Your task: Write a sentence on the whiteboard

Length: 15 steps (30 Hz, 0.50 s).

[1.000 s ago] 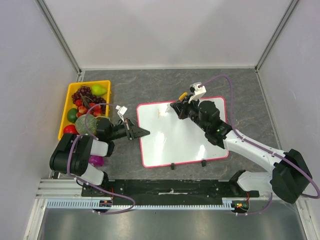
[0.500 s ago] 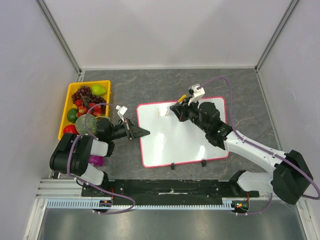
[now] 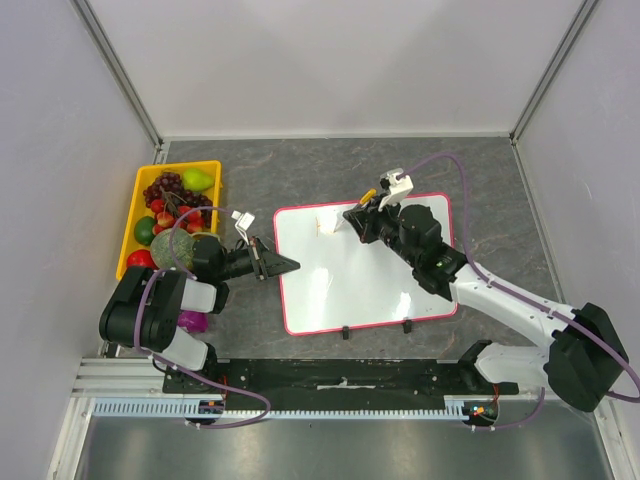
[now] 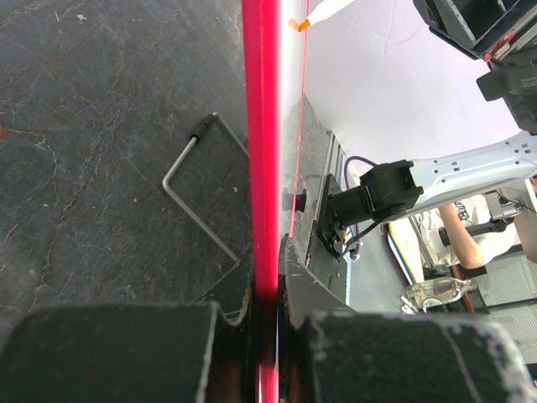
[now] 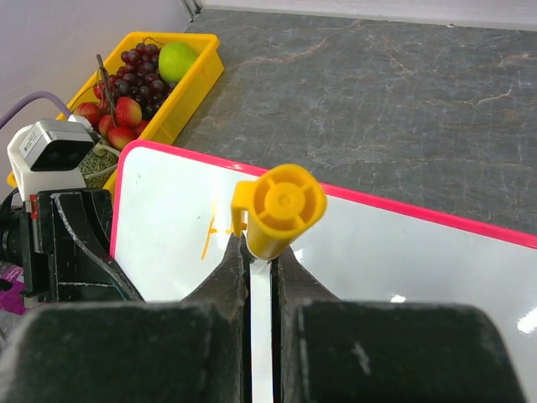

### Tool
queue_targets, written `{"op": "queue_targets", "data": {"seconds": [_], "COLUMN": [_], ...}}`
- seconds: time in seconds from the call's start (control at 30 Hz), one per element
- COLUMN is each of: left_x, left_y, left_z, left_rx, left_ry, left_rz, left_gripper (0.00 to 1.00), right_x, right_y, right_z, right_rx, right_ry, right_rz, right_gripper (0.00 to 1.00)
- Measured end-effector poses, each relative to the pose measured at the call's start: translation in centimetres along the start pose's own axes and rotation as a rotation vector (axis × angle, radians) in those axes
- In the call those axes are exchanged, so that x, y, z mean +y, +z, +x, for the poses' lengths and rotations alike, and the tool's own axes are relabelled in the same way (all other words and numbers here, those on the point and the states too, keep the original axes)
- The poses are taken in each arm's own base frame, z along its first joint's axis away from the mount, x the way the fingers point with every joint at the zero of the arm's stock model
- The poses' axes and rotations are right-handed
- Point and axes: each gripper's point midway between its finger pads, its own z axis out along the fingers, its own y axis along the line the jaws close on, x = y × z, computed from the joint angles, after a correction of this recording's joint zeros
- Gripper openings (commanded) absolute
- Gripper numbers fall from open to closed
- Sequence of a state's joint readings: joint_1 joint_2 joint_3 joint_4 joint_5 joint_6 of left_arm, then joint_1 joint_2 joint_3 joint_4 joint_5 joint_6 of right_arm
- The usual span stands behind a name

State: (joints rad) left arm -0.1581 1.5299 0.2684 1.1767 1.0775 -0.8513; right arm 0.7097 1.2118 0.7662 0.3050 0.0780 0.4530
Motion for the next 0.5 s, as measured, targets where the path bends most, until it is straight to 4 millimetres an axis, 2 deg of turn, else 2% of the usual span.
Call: {"op": "queue_targets", "data": {"seconds": [0.3, 0.5], "left_x": [0.0, 0.0], "left_y": [0.0, 0.0], "left_z": [0.0, 0.0], "left_rx": [0.001, 0.001], "left_ry": [-0.001, -0.002], "left_rz": [0.0, -0.001], "left_gripper": [0.02, 0.02], "right_x": [-0.2, 0.1], "right_y": [0.8, 1.2], "right_z": [-1.3, -1.4], "right_rx": [-0.021, -0.019], "right_ry": [0.0, 0.001], "right_rz": [0.032, 0.021], "right_gripper": [0.0, 0.0]}}
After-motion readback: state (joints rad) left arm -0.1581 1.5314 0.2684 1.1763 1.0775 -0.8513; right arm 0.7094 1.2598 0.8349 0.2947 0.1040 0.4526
